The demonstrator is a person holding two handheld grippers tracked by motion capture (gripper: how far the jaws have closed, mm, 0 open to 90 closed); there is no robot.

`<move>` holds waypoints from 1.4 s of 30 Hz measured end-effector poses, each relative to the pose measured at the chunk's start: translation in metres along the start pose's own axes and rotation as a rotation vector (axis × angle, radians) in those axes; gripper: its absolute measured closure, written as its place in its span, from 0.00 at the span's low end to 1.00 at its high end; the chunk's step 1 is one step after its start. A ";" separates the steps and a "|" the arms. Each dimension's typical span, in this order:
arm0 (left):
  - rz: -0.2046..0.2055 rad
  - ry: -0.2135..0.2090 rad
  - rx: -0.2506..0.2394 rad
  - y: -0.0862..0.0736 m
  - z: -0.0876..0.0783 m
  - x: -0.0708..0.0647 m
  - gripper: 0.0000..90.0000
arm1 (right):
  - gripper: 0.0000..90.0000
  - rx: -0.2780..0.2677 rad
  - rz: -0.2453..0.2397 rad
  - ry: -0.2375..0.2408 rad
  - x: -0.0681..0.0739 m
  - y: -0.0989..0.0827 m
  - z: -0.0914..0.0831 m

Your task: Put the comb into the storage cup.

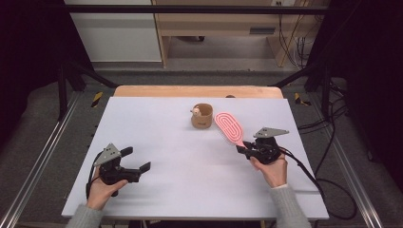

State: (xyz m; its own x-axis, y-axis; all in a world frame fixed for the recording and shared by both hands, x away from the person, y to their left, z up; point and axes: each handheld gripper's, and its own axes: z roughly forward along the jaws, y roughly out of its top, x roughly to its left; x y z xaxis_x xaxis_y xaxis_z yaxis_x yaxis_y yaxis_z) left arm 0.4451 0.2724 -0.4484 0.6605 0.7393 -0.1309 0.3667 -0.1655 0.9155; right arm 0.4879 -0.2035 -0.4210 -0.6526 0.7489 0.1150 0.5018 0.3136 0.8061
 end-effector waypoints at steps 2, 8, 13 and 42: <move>-0.001 -0.001 -0.001 0.001 0.000 -0.001 0.00 | 0.77 -0.009 0.005 0.009 0.001 0.000 -0.001; -0.001 -0.004 -0.004 0.002 0.001 -0.005 0.00 | 0.77 -0.033 -0.007 0.021 0.006 0.000 -0.002; -0.007 -0.001 -0.006 0.005 0.003 -0.010 0.00 | 0.77 -0.051 -0.008 0.037 0.010 0.001 -0.003; -0.039 -0.005 -0.026 0.025 0.010 -0.037 0.00 | 0.77 -0.088 -0.036 0.071 0.028 -0.001 -0.005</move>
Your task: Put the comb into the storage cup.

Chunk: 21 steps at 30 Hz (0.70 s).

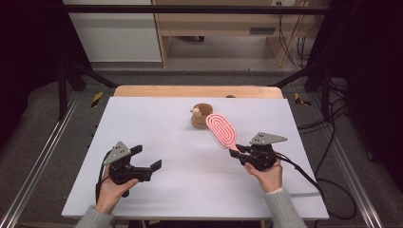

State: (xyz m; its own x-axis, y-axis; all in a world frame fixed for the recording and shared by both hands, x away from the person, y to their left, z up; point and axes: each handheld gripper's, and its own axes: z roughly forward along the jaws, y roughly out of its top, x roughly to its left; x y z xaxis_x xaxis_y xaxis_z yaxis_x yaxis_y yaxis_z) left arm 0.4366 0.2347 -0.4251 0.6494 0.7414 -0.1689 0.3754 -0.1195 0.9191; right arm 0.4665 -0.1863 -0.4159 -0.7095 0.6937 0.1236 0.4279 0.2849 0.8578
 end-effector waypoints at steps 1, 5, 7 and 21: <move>-0.002 -0.002 -0.002 0.001 0.000 -0.001 0.00 | 0.77 0.000 0.000 0.001 0.001 0.000 0.000; -0.001 -0.006 -0.002 0.006 0.002 -0.002 0.00 | 0.77 0.000 0.000 0.007 0.002 -0.001 0.001; 0.002 -0.009 -0.004 0.008 0.003 -0.004 0.00 | 0.77 -0.002 0.000 0.007 0.003 -0.002 0.001; -0.008 -0.049 -0.003 0.021 0.023 -0.016 0.00 | 0.77 -0.013 -0.006 0.006 0.004 -0.003 0.001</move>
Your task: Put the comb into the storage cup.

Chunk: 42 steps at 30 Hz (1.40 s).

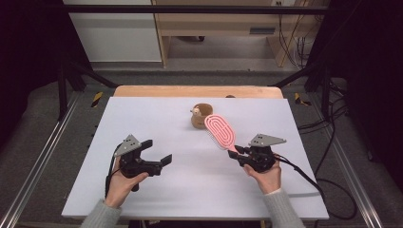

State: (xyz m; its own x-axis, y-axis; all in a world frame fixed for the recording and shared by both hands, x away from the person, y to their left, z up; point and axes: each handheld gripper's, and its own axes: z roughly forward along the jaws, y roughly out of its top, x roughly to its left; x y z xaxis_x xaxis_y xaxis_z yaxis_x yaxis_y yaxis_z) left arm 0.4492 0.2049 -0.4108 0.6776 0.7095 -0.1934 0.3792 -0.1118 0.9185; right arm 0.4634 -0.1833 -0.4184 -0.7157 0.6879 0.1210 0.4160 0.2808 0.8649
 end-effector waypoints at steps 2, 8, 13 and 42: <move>-0.002 -0.008 0.000 0.001 0.003 -0.002 0.00 | 0.77 0.000 0.000 -0.001 0.000 0.000 0.000; -0.010 -0.020 0.001 0.006 0.010 -0.005 0.00 | 0.77 0.000 0.000 0.000 0.000 0.000 0.000; -0.011 -0.028 0.002 0.009 0.015 -0.009 0.00 | 0.77 -0.001 -0.002 0.001 0.000 0.000 0.000; -0.008 -0.065 0.005 0.029 0.042 -0.029 0.00 | 0.78 -0.002 -0.003 0.013 0.000 0.000 0.000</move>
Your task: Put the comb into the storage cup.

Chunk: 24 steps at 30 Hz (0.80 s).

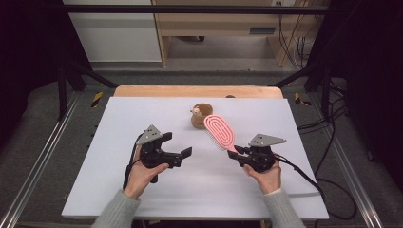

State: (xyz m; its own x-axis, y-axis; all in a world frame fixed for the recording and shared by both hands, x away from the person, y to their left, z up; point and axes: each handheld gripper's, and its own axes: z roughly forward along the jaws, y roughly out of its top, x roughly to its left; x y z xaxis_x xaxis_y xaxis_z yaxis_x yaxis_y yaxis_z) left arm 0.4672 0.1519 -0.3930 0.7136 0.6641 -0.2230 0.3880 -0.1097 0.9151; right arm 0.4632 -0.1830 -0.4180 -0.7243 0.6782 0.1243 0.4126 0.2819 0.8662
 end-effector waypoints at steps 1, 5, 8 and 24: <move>0.001 -0.001 0.001 0.001 0.001 -0.001 0.00 | 0.78 -0.001 0.000 0.000 0.000 0.000 0.000; 0.001 -0.008 0.003 0.003 0.004 -0.004 0.00 | 0.78 -0.003 0.001 0.002 0.000 0.000 0.000; 0.001 -0.009 0.002 0.005 0.007 -0.005 0.00 | 0.78 -0.002 0.000 0.001 0.000 0.000 0.000; -0.005 -0.022 0.009 0.014 0.021 -0.014 0.00 | 0.78 -0.012 -0.002 0.007 0.001 0.001 -0.001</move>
State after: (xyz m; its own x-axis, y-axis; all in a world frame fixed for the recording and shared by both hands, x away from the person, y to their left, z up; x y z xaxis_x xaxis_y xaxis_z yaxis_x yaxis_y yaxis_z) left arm 0.4747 0.1257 -0.3845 0.7242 0.6482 -0.2354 0.3969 -0.1127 0.9109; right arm 0.4621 -0.1827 -0.4169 -0.7287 0.6732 0.1258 0.4045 0.2749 0.8723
